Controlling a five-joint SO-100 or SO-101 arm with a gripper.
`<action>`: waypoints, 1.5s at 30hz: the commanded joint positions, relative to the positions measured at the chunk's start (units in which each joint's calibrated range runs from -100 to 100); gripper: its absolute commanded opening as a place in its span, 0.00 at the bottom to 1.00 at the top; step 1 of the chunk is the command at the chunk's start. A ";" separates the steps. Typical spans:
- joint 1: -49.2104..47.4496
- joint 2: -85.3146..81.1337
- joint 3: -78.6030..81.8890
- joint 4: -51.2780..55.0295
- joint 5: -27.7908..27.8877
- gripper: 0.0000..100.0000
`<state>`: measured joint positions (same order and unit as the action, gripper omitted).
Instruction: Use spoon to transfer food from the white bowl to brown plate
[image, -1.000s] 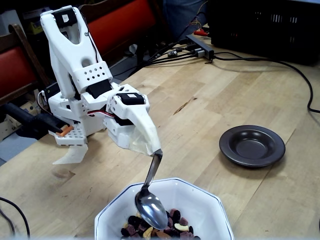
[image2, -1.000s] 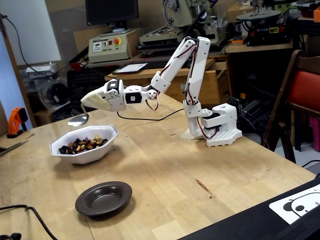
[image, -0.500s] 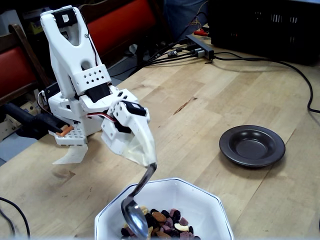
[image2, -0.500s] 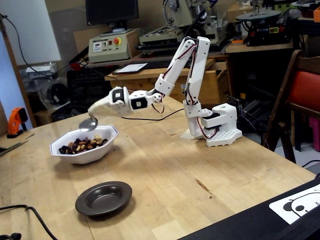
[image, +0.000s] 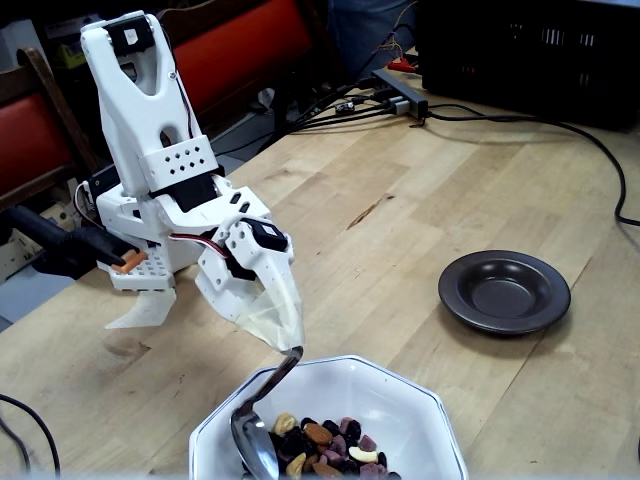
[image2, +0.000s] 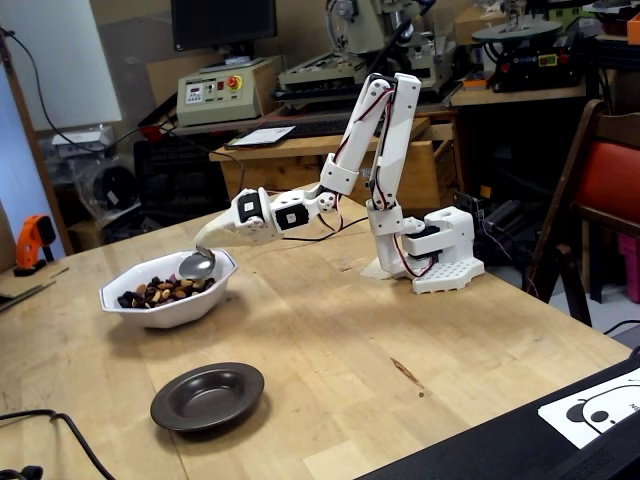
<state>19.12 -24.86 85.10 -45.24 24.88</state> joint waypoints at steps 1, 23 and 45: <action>-0.38 -0.43 -0.59 -1.00 1.51 0.03; -0.38 12.67 -14.22 -1.63 1.61 0.03; -2.68 18.66 -14.13 -1.63 1.76 0.03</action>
<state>17.88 -7.34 73.74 -45.72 26.94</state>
